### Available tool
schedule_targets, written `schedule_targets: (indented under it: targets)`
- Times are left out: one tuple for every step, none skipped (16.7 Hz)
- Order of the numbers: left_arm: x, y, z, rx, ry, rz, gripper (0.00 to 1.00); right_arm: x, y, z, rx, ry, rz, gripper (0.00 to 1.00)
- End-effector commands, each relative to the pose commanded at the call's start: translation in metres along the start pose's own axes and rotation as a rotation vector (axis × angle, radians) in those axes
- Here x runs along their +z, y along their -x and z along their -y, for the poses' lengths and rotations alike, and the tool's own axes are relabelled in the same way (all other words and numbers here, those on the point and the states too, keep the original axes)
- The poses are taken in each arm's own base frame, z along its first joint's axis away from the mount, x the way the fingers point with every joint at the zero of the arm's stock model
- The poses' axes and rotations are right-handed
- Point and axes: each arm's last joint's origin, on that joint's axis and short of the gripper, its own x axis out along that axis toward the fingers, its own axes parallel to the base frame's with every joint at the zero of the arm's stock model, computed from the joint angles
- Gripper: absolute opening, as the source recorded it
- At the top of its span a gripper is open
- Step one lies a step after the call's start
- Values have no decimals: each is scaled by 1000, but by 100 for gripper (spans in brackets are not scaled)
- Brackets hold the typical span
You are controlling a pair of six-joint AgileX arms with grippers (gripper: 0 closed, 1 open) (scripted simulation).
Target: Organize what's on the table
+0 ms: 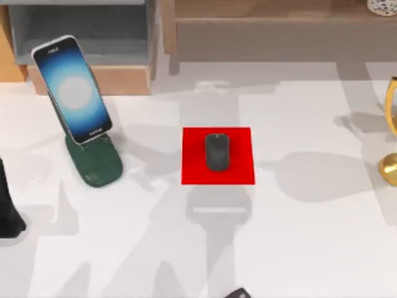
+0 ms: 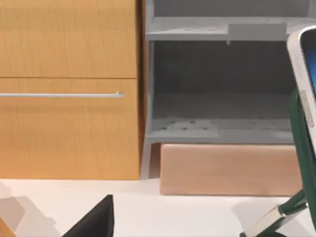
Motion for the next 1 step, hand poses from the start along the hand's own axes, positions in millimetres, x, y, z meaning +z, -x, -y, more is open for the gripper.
schedule_targets:
  targets:
    - [0,0,0,0,0,0,100,0,0,0,0,0,0,100]
